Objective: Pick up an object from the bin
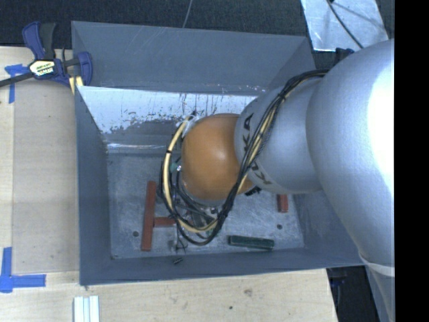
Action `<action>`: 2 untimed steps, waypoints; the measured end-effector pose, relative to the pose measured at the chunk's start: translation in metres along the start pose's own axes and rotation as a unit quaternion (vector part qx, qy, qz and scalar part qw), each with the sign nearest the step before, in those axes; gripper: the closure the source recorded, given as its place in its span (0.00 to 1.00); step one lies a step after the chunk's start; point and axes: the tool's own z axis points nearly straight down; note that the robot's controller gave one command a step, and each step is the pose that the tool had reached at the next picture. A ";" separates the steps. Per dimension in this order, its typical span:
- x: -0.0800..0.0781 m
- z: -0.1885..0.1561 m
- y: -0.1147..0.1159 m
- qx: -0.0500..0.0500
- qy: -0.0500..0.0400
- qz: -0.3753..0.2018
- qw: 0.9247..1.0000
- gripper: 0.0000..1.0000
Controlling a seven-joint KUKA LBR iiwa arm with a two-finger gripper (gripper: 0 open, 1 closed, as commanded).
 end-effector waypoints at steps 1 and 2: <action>0.000 0.007 0.017 0.001 0.002 0.004 1.000 0.00; 0.003 -0.005 -0.029 0.001 0.001 -0.002 1.000 0.00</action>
Offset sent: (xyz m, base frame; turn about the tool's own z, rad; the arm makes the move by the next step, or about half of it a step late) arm 0.0015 -0.0406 0.0099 -0.0162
